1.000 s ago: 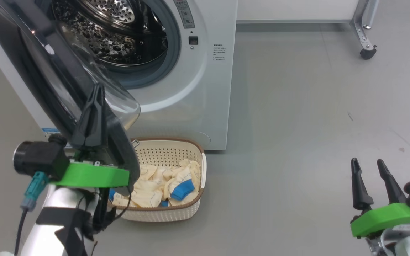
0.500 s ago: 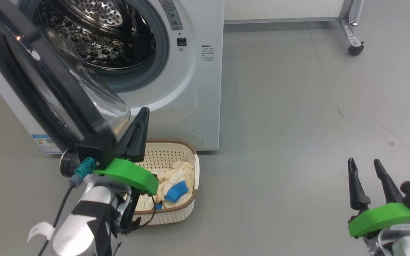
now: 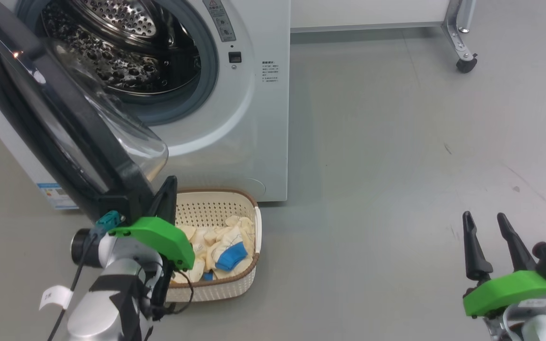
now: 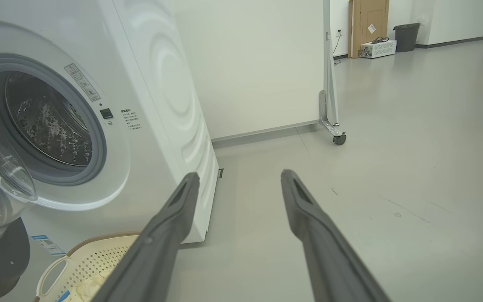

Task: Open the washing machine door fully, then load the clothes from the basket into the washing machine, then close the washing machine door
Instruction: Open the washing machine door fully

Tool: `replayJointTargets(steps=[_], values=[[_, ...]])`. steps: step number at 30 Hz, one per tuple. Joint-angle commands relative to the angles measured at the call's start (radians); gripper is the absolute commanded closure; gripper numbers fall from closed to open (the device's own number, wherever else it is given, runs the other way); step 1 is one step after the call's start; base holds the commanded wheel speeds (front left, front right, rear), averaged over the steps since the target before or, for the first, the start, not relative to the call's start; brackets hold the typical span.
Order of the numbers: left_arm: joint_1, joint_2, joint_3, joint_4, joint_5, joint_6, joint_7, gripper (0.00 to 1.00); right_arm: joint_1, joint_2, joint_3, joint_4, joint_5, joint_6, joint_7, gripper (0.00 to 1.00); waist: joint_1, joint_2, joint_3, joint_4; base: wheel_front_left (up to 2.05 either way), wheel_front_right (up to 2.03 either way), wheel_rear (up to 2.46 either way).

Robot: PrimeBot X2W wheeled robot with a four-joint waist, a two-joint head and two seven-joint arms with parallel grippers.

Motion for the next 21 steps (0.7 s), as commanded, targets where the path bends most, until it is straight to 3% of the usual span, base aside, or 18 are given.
replayJointTargets(steps=[1, 7, 21], values=[[-0.067, 0.023, 0.040, -0.016, -0.003, 0.004, -0.012, 1.00, -0.048, -0.009, 0.018, -0.029, -0.009, -0.003, -0.010, 0.00, -0.0001, 0.0000, 0.000, 0.001, 0.00, 0.00, 0.00], [-0.078, 0.026, 0.042, 0.043, -0.012, 0.002, -0.037, 1.00, -0.043, -0.007, 0.010, -0.029, -0.005, -0.003, -0.010, 0.00, -0.0001, 0.0000, 0.004, 0.015, 0.00, 0.00, 0.00], [-0.080, 0.019, 0.009, 0.097, -0.032, -0.008, -0.066, 1.00, -0.036, 0.001, 0.000, -0.027, -0.009, -0.003, -0.010, 0.00, -0.0001, 0.0000, -0.004, 0.129, 0.00, 0.00, 0.00]])
